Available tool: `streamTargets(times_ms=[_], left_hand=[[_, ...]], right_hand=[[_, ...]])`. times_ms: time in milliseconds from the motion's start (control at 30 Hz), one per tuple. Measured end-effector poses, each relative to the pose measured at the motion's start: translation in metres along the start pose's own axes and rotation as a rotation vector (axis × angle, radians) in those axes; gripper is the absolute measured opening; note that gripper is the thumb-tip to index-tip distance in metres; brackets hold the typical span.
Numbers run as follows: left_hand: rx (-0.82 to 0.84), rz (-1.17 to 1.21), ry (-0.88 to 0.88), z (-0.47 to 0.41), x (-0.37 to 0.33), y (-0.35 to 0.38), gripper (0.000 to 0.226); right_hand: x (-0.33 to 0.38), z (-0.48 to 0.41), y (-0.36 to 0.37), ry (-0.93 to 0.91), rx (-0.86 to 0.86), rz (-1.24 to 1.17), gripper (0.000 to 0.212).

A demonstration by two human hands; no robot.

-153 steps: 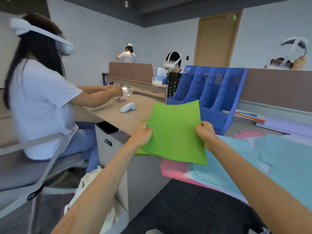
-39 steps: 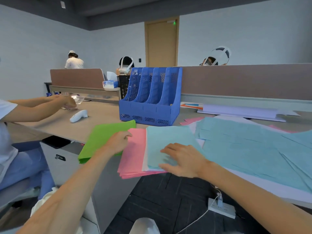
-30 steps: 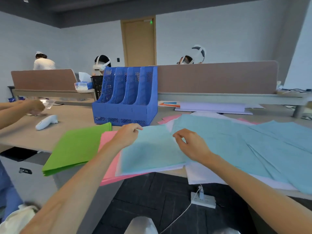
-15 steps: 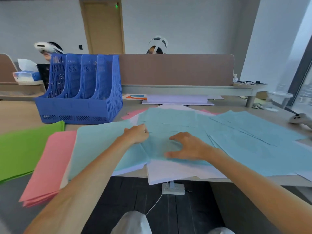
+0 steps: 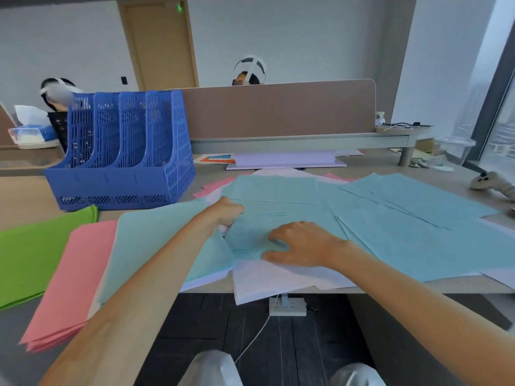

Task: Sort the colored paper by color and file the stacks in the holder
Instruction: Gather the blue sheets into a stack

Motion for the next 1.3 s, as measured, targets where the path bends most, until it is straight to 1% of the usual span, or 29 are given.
streamTargets(times_ms=[67, 133, 167, 200, 267, 300, 367, 400, 433, 467, 533, 567, 600, 667, 767, 800, 833, 867, 900, 967, 1000, 1067, 1100, 1133, 1167, 1200, 1233, 1267, 1300], left_hand=[[-0.036, 0.176, -0.014, 0.007, 0.001, 0.000, 0.010], [-0.097, 0.355, -0.033, 0.010, 0.007, -0.002, 0.012], [-0.139, 0.443, -0.044, 0.009, 0.012, -0.004, 0.008], [-0.174, 0.535, -0.055, 0.009, 0.016, -0.006, 0.003], [-0.245, 0.635, -0.075, 0.006, 0.023, -0.010, 0.007], [-0.287, 0.593, -0.073, 0.002, 0.027, -0.014, 0.002], [-0.372, 0.468, -0.061, -0.006, 0.035, -0.024, 0.013], [-0.389, 0.413, -0.049, -0.009, 0.037, -0.027, 0.015], [-0.367, 0.349, -0.037, -0.014, 0.039, -0.028, 0.014], [-0.316, 0.262, -0.015, -0.020, 0.039, -0.027, 0.021], [-0.162, -0.064, 0.074, -0.031, 0.035, -0.021, 0.052], [-0.112, -0.249, 0.143, -0.036, 0.030, -0.019, 0.060], [-0.093, -0.386, 0.218, -0.040, 0.024, -0.016, 0.062], [-0.095, -0.547, 0.316, -0.049, 0.019, -0.013, 0.062], [-0.078, -0.837, 0.385, -0.058, 0.012, -0.011, 0.059], [-0.071, -0.907, 0.407, -0.059, 0.009, -0.010, 0.057], [-0.072, -0.938, 0.433, -0.061, 0.008, -0.009, 0.055], [-0.076, -0.941, 0.450, -0.063, 0.007, -0.008, 0.053], [-0.088, -0.919, 0.464, -0.067, 0.008, -0.008, 0.049], [-0.146, -0.803, 0.487, -0.072, 0.009, -0.009, 0.038], [-0.197, -0.718, 0.505, -0.073, 0.006, -0.010, 0.032], [-0.363, -0.549, 0.508, -0.073, -0.002, -0.018, 0.027], [-0.453, -0.429, 0.471, -0.074, -0.002, -0.022, 0.035], [-0.524, -0.272, 0.397, -0.071, -0.002, -0.025, 0.053], [-0.577, -0.066, 0.306, -0.074, 0.005, -0.024, 0.074], [-0.592, 0.160, 0.193, -0.077, 0.012, -0.018, 0.094], [-0.583, 0.382, 0.093, -0.082, 0.019, -0.008, 0.112], [-0.554, 0.592, 0.021, -0.085, 0.019, 0.006, 0.126], [-0.514, 0.772, -0.013, -0.092, 0.021, 0.021, 0.129]], right_hand=[[0.002, 0.002, -0.002, -0.006, -0.044, 0.015, 0.051], [0.003, 0.003, -0.004, -0.036, -0.089, 0.044, 0.037], [0.002, 0.003, -0.006, -0.042, -0.095, 0.058, 0.033], [-0.001, 0.001, -0.008, -0.029, -0.086, 0.064, 0.034], [-0.013, -0.004, -0.015, 0.023, -0.078, 0.035, 0.042], [-0.020, -0.007, -0.021, 0.064, -0.090, 0.006, 0.041], [-0.036, -0.013, -0.031, 0.138, -0.114, -0.079, 0.028], [-0.043, -0.015, -0.033, 0.161, -0.116, -0.112, 0.021], [-0.048, -0.017, -0.033, 0.173, -0.110, -0.130, 0.016], [-0.050, -0.019, -0.030, 0.175, -0.095, -0.129, 0.015], [-0.051, -0.022, -0.022, 0.160, -0.078, -0.097, 0.020], [-0.050, -0.024, -0.017, 0.155, -0.071, -0.076, 0.028], [-0.050, -0.026, -0.013, 0.155, -0.063, -0.059, 0.032], [-0.050, -0.027, -0.008, 0.153, -0.073, -0.053, 0.037], [-0.049, -0.026, -0.005, 0.158, -0.026, -0.096, 0.039], [-0.048, -0.025, -0.003, 0.162, 0.017, -0.124, 0.037], [-0.047, -0.025, -0.002, 0.168, 0.068, -0.163, 0.041], [-0.049, -0.026, -0.002, 0.187, 0.121, -0.218, 0.049], [-0.054, -0.028, -0.002, 0.213, 0.165, -0.299, 0.055], [-0.068, -0.038, -0.004, 0.252, 0.175, -0.458, 0.052], [-0.079, -0.045, -0.005, 0.273, 0.129, -0.500, 0.049], [-0.101, -0.061, -0.006, 0.323, 0.009, -0.510, 0.047], [-0.108, -0.069, -0.004, 0.341, -0.029, -0.488, 0.051], [-0.114, -0.076, 0.000, 0.356, -0.026, -0.461, 0.058], [-0.117, -0.084, 0.008, 0.367, 0.015, -0.432, 0.068], [-0.118, -0.091, 0.017, 0.376, 0.074, -0.399, 0.077], [-0.119, -0.097, 0.026, 0.386, 0.122, -0.358, 0.082], [-0.120, -0.103, 0.033, 0.391, 0.141, -0.310, 0.079], [-0.119, -0.108, 0.038, 0.388, 0.133, -0.249, 0.071]])
Point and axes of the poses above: each hand's wrist, its own z-axis away from the middle knuckle, its own y-axis out of the palm, x = y × z, the point moved 9 cm from there along -z, towards the middle knuckle, and after that the axes turned 15 degrees about y, right-handed, at the moved point
